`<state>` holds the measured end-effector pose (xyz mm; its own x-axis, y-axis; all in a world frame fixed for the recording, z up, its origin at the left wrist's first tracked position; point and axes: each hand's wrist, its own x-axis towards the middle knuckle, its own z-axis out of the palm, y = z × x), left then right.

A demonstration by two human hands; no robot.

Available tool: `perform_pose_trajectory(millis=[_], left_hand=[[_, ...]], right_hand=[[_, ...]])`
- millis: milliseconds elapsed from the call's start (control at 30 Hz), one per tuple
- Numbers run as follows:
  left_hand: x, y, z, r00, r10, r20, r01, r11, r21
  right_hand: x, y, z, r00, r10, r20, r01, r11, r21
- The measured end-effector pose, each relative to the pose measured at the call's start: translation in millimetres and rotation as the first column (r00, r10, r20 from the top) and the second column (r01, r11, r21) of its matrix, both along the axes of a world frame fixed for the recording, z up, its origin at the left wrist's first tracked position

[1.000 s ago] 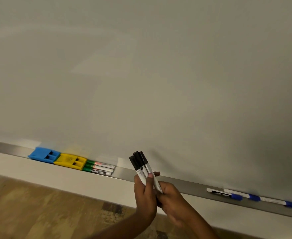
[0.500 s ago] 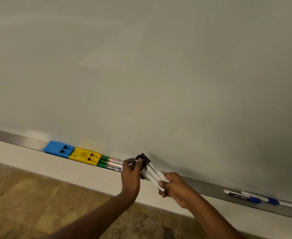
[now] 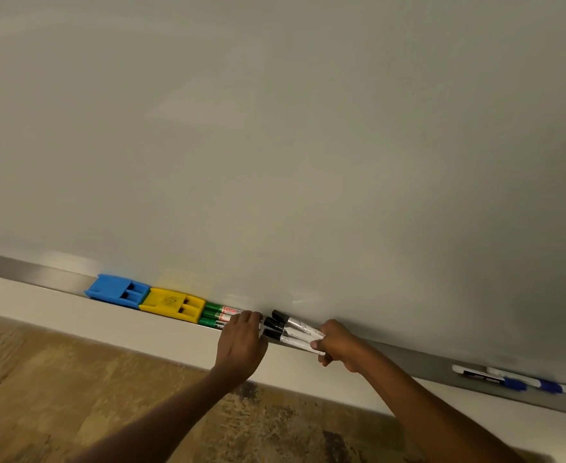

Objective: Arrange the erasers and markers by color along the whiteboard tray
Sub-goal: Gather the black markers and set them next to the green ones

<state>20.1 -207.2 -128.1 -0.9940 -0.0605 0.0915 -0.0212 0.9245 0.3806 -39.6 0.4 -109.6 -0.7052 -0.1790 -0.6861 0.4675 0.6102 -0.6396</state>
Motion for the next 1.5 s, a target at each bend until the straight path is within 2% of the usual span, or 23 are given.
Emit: perform_pose_trajectory(millis=[167,300,400,600,700,867,1067,1333,1500], left_hand=[[-8,-10,-10,0.973,-0.229,-0.013,0.226,0.967,-0.117],[-9,-16,-20,0.850,-0.525,-0.044,0.490,0.819,-0.297],[-9,-16,-28,0.788,-0.615,0.027,0.584,0.733,-0.348],[-12,-17,-37,0.760,-0.629,0.164,0.637,0.671,-0.380],[-14,-19,-40,0.758,-0.625,0.186,0.641,0.662,-0.389],[-14,-20,-44,0.757,-0.627,0.183,0.638,0.651,-0.411],[-14,-19,-48,0.760,-0.624,0.182,0.636,0.654,-0.410],[-16,-20,-49,0.749,-0.625,0.221,0.653,0.636,-0.411],[-16,-22,-44,0.742,-0.637,0.211,0.652,0.610,-0.451]], right_hand=[[-9,-5,-6,0.994,-0.017,0.106,0.018,1.000,-0.016],[-13,-7,-9,0.988,-0.046,0.146,0.051,0.998,-0.032],[-15,-9,-12,0.987,-0.054,0.149,0.059,0.998,-0.030],[-18,-7,-14,0.983,-0.114,0.146,0.120,0.992,-0.035],[-14,-10,-17,0.969,-0.222,0.109,0.230,0.971,-0.061],[0,-17,-30,0.860,-0.509,0.005,0.506,0.853,-0.127],[12,-21,-34,0.758,-0.647,-0.084,0.633,0.760,-0.144],[21,-26,-38,0.758,-0.574,-0.309,0.594,0.804,-0.038],[22,-29,-37,0.774,-0.509,-0.376,0.552,0.834,0.009]])
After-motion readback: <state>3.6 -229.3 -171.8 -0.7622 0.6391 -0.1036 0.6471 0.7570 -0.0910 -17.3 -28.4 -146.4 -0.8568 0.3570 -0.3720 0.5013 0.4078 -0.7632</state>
